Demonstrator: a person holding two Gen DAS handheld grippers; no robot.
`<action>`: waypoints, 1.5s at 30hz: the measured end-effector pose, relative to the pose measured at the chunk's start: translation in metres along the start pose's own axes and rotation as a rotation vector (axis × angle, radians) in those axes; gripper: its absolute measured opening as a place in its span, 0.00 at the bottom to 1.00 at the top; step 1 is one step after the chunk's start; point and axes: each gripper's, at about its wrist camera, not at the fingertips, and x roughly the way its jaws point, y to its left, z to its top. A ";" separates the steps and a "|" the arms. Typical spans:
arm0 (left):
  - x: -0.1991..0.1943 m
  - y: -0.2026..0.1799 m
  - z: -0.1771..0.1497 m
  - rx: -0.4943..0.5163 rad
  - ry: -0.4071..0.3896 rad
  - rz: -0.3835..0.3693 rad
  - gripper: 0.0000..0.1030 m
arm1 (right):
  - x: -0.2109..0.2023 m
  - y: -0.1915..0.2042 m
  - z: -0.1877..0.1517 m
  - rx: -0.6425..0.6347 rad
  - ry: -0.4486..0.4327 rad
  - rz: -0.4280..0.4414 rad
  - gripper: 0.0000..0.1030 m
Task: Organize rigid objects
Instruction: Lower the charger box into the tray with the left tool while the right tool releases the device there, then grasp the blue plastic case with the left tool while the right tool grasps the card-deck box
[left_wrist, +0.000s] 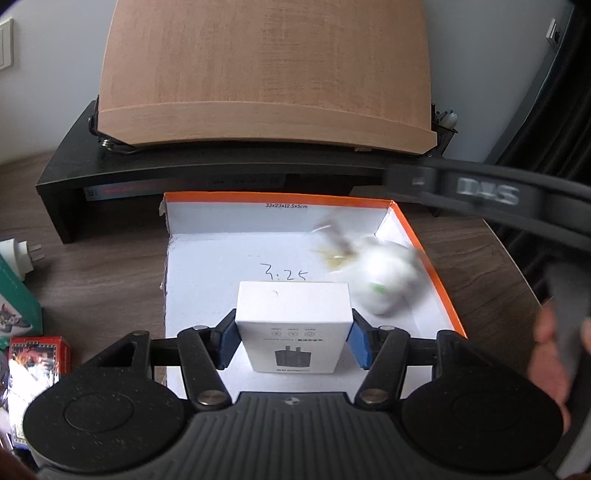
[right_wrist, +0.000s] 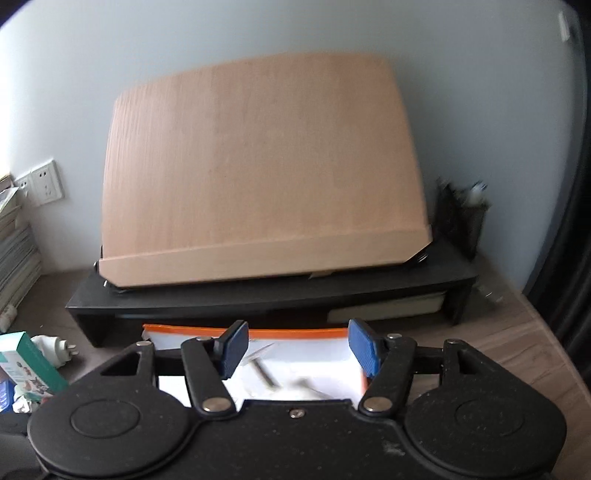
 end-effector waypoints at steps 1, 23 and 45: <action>0.001 0.000 0.001 -0.001 0.001 -0.007 0.58 | -0.006 -0.002 0.000 0.000 -0.010 -0.005 0.71; -0.078 0.009 -0.017 -0.017 -0.092 -0.007 0.96 | -0.117 0.010 -0.039 0.079 -0.110 -0.059 0.83; -0.159 0.204 -0.089 -0.241 -0.097 0.217 0.96 | -0.103 0.187 -0.088 -0.082 0.084 0.188 0.86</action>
